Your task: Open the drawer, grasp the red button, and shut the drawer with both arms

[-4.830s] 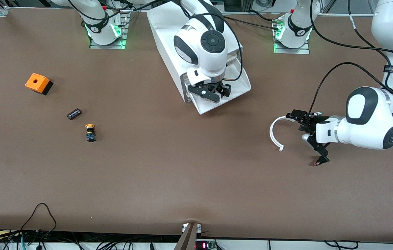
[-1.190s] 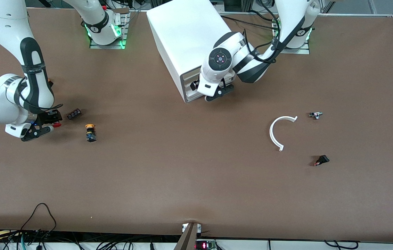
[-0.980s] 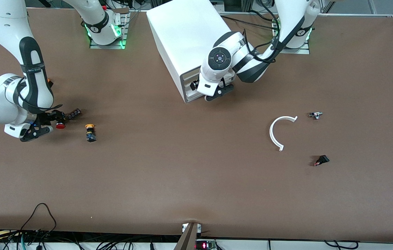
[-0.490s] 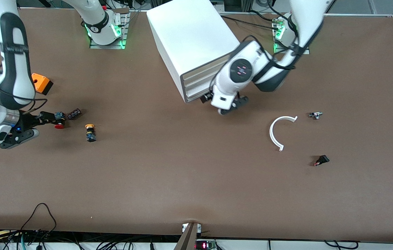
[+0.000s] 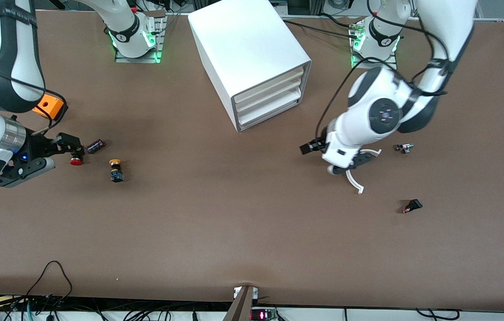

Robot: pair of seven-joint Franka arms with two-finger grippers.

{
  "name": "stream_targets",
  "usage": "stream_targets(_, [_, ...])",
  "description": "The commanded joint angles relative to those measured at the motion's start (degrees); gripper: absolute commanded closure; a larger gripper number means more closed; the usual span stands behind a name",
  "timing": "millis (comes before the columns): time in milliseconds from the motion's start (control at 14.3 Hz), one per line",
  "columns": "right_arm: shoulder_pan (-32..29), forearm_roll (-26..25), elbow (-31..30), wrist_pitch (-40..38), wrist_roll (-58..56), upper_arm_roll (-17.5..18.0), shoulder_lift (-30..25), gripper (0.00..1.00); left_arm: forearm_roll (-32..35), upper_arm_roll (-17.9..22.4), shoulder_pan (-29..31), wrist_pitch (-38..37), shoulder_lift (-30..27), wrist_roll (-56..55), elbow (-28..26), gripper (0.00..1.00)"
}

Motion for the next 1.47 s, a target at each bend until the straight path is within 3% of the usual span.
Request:
stream_targets(0, [0.78,-3.86,-0.35,-3.65,3.48,0.33,-4.63,0.01,-0.26,9.36,-5.02,-5.85,-8.38,7.43,-0.62,0.0])
stream_targets(140, [-2.36,-7.12,-0.52,-4.79,5.15,5.83,-7.71,0.01,-2.36,17.11,-8.55,-9.63,-12.08,14.71,-1.06,0.0])
stream_targets(280, [-12.18,-9.41,-1.22,-6.38,6.91,16.8,-11.04,0.01,-2.45,20.02,-8.13,-13.06,-14.81,21.32,-1.06,0.0])
stream_targets(420, [-18.36,-10.03,-3.41,-6.64,6.92,23.16,-13.86,0.01,-2.37,20.56,-5.85,-13.96,-17.18,25.54,-1.23,0.0])
stream_targets(840, [-24.79,-12.32,-10.98,-3.84,7.36,30.03,-20.12,0.01,1.39,25.4,-2.06,-17.47,-21.58,41.8,-1.24,0.0])
stream_targets(1400, [-24.71,-12.4,-5.11,-4.44,7.01,29.95,-16.79,0.01,7.21,30.58,0.05,-16.77,-23.7,54.2,-0.27,0.0])
